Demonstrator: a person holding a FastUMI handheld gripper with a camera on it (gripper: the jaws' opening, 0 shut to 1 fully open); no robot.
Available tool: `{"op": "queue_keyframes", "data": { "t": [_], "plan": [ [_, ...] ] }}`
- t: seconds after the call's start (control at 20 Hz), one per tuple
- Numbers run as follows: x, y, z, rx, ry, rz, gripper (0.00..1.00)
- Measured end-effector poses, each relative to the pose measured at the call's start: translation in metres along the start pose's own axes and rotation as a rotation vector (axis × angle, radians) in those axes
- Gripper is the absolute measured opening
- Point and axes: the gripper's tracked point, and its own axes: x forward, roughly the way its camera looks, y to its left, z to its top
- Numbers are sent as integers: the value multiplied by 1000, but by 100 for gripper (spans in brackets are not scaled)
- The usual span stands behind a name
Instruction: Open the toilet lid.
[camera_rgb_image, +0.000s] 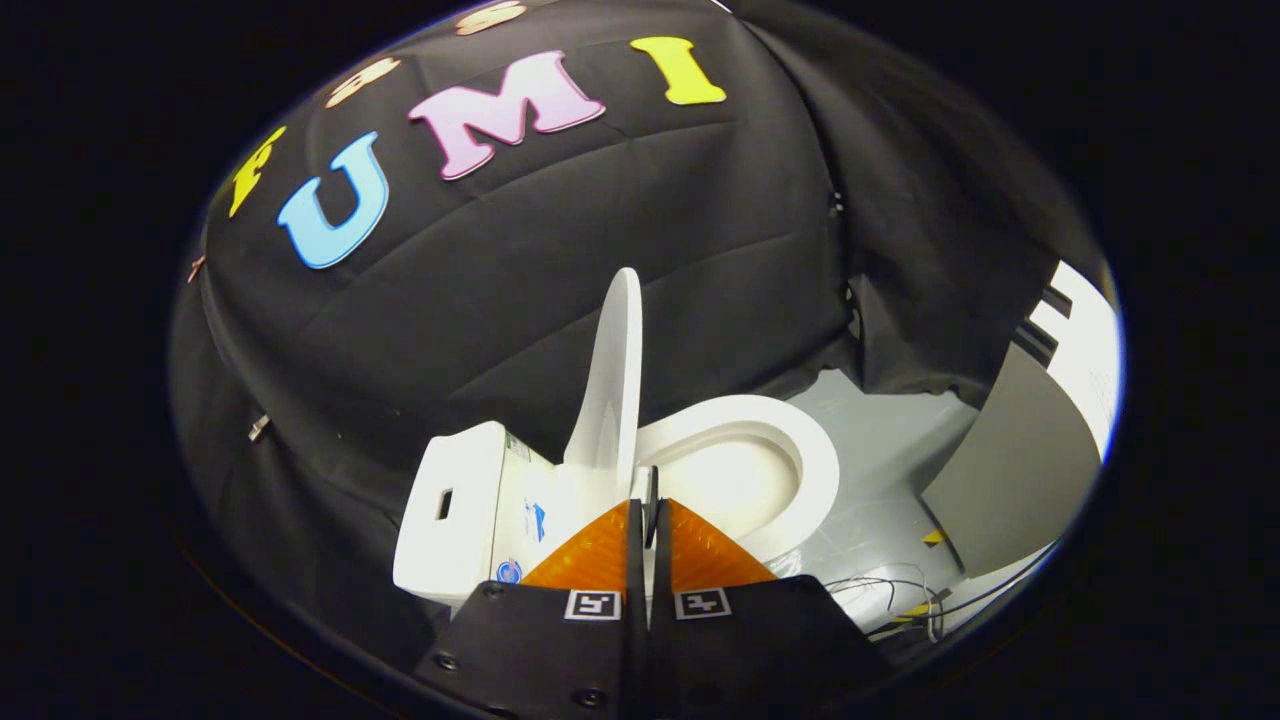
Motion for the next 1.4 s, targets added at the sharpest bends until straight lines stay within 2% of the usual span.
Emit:
{"op": "queue_keyframes", "data": {
  "t": [0.15, 0.5, 0.65, 0.85, 1.4],
  "plan": [
    [-8, 32, -1, -72, -14, 3, 5],
    [-24, 93, -7, -173, -35, -55, 5],
    [-30, 119, -14, -211, -47, -117, 5],
    [-34, 171, -30, -279, -64, -114, 5],
    [-27, 265, -79, -322, -69, -158, 5]
  ]
}}
